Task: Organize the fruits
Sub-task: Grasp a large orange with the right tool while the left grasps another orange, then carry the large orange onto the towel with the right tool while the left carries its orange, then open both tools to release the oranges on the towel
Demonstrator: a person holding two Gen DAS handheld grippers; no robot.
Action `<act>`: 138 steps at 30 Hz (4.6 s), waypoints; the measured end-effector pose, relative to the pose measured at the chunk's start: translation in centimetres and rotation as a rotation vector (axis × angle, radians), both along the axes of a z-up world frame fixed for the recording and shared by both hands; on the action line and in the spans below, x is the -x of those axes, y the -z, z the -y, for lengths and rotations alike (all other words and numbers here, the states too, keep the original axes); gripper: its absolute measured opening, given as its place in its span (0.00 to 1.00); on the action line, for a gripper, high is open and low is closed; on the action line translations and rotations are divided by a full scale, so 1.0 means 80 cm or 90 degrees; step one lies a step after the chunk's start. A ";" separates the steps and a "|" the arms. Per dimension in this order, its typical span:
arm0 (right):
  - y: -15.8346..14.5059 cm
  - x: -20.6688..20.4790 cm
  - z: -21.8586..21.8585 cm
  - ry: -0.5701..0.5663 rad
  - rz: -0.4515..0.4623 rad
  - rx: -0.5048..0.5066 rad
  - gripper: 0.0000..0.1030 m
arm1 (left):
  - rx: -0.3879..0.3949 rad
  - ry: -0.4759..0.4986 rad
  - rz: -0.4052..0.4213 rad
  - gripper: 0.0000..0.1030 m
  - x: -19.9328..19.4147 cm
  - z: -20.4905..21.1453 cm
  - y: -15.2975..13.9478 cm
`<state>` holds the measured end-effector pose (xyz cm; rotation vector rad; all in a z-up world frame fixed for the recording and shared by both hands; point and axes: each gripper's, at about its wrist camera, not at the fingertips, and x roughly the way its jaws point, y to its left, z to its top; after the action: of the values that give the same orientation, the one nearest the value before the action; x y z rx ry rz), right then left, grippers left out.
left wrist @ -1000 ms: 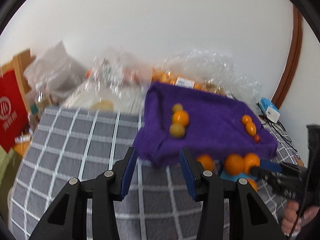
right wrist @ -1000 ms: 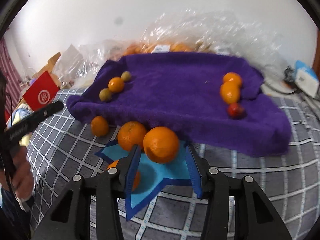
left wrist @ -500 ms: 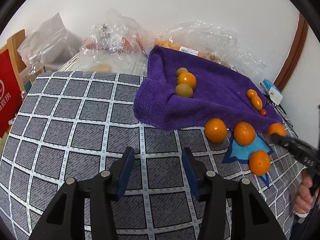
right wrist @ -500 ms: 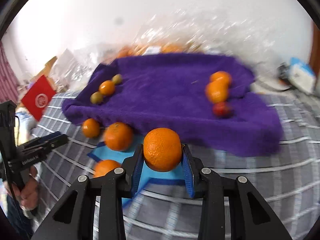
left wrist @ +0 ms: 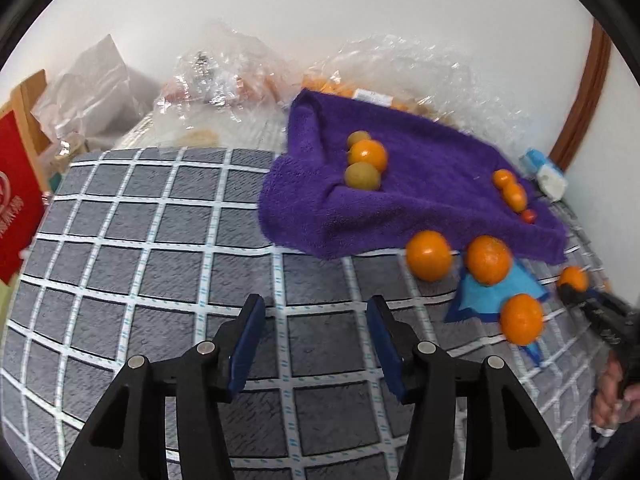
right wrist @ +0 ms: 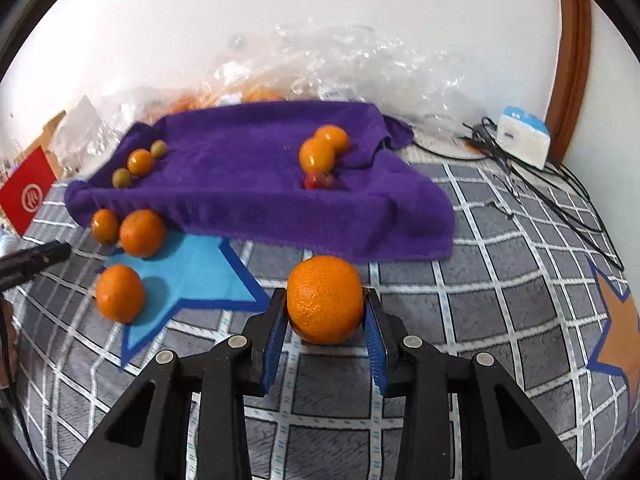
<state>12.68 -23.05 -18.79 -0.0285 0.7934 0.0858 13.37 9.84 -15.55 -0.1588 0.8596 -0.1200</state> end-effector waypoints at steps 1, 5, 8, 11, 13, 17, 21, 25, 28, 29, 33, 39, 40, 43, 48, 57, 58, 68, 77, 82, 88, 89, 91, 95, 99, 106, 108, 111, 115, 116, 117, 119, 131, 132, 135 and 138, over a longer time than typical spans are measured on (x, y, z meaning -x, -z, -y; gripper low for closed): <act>0.001 -0.001 0.000 0.002 -0.004 -0.001 0.36 | 0.010 0.005 0.002 0.49 0.002 0.000 -0.001; 0.000 -0.001 0.005 0.010 -0.002 -0.012 0.36 | -0.008 0.032 -0.003 0.49 0.002 0.029 -0.010; 0.000 0.000 0.007 0.015 -0.002 -0.014 0.36 | 0.000 0.050 -0.007 0.49 -0.010 0.052 -0.018; 0.001 -0.001 0.007 0.016 -0.004 -0.016 0.36 | -0.027 0.037 -0.019 0.49 -0.030 0.073 -0.020; 0.000 -0.001 0.005 0.016 -0.003 -0.008 0.36 | -0.025 0.031 -0.019 0.49 -0.041 0.081 -0.017; 0.000 -0.002 0.007 0.015 -0.006 -0.018 0.36 | 0.002 0.033 -0.022 0.30 -0.053 0.086 -0.007; 0.000 -0.002 0.009 0.015 -0.005 -0.022 0.36 | 0.031 0.057 0.007 0.30 -0.043 0.083 -0.002; 0.001 -0.001 0.011 0.017 -0.004 -0.034 0.36 | 0.094 0.035 0.035 0.30 -0.031 0.063 -0.011; -0.001 0.000 0.010 0.022 0.000 -0.029 0.36 | 0.123 0.027 0.053 0.30 -0.023 0.053 -0.017; -0.001 0.001 0.011 0.019 0.003 -0.032 0.36 | 0.127 0.028 0.057 0.30 -0.024 0.053 -0.019; -0.005 0.004 0.014 0.016 0.015 -0.048 0.36 | 0.127 0.027 0.087 0.30 -0.016 0.049 -0.028; -0.011 0.010 0.011 -0.001 0.040 -0.057 0.36 | 0.116 0.005 0.120 0.30 -0.015 0.042 -0.038; -0.012 0.011 0.010 0.000 0.042 -0.054 0.36 | 0.120 0.004 0.124 0.30 -0.015 0.040 -0.040; -0.016 0.014 0.009 -0.008 0.052 -0.062 0.36 | 0.108 -0.008 0.140 0.30 -0.012 0.036 -0.043; -0.020 0.008 0.017 0.009 0.047 -0.078 0.36 | 0.098 -0.025 0.143 0.30 -0.013 0.032 -0.043; -0.037 0.004 0.031 0.059 0.042 -0.078 0.36 | 0.101 -0.043 0.159 0.30 -0.009 0.026 -0.051; -0.041 0.003 0.031 0.062 0.040 -0.080 0.36 | 0.101 -0.046 0.157 0.30 -0.010 0.025 -0.051; -0.082 0.006 0.015 0.057 0.066 -0.027 0.36 | 0.148 -0.074 0.155 0.30 -0.008 0.003 -0.055; -0.093 -0.003 0.010 0.058 0.064 -0.037 0.36 | 0.139 -0.118 0.168 0.30 -0.002 -0.012 -0.055; -0.099 -0.017 0.008 0.044 0.062 -0.058 0.36 | 0.102 -0.123 0.177 0.30 -0.001 -0.004 -0.057; -0.086 -0.049 0.008 0.032 0.035 -0.124 0.36 | 0.064 -0.118 0.174 0.30 -0.003 0.008 -0.052; -0.084 -0.056 0.006 0.028 0.028 -0.136 0.36 | 0.061 -0.117 0.171 0.30 -0.005 0.009 -0.051; -0.080 -0.069 0.001 0.023 0.018 -0.143 0.36 | 0.054 -0.120 0.174 0.30 -0.005 0.009 -0.049; -0.066 -0.096 -0.019 0.010 0.003 -0.106 0.36 | 0.057 -0.127 0.162 0.30 -0.009 0.007 -0.045; -0.047 -0.115 -0.032 -0.011 -0.018 -0.103 0.36 | 0.074 -0.123 0.157 0.30 -0.009 0.004 -0.042; -0.026 -0.123 -0.046 -0.024 -0.018 -0.092 0.36 | 0.082 -0.112 0.138 0.30 -0.016 0.006 -0.035; -0.025 -0.121 -0.050 -0.028 -0.013 -0.080 0.38 | 0.076 -0.110 0.135 0.30 -0.017 0.009 -0.034; -0.024 -0.118 -0.055 -0.040 -0.013 -0.067 0.42 | 0.084 -0.099 0.135 0.30 -0.017 0.011 -0.036; -0.028 -0.111 -0.052 -0.048 -0.008 -0.070 0.46 | 0.081 -0.088 0.134 0.30 -0.018 0.016 -0.037; -0.030 -0.109 -0.048 -0.050 -0.008 -0.079 0.46 | 0.089 -0.084 0.129 0.30 -0.020 0.016 -0.037; -0.032 -0.107 -0.045 -0.050 -0.008 -0.084 0.46 | 0.095 -0.081 0.125 0.30 -0.022 0.016 -0.038; -0.038 -0.103 -0.039 -0.045 0.002 -0.086 0.47 | 0.101 -0.076 0.118 0.30 -0.025 0.017 -0.044; -0.045 -0.095 -0.026 0.022 0.047 0.029 0.48 | 0.040 -0.022 0.026 0.30 -0.101 0.067 -0.054; -0.044 -0.096 -0.025 0.028 0.047 0.038 0.48 | 0.025 -0.024 0.013 0.30 -0.106 0.071 -0.048; -0.041 -0.096 -0.023 0.037 0.051 0.049 0.48 | 0.001 -0.007 -0.007 0.30 -0.110 0.080 -0.036; -0.042 -0.096 -0.024 0.040 0.057 0.057 0.48 | -0.025 -0.004 0.005 0.30 -0.109 0.086 -0.030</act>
<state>20.37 -21.14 -15.42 -0.0911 0.7082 -0.0107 22.08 2.96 -13.15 -0.1241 0.8525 -0.0971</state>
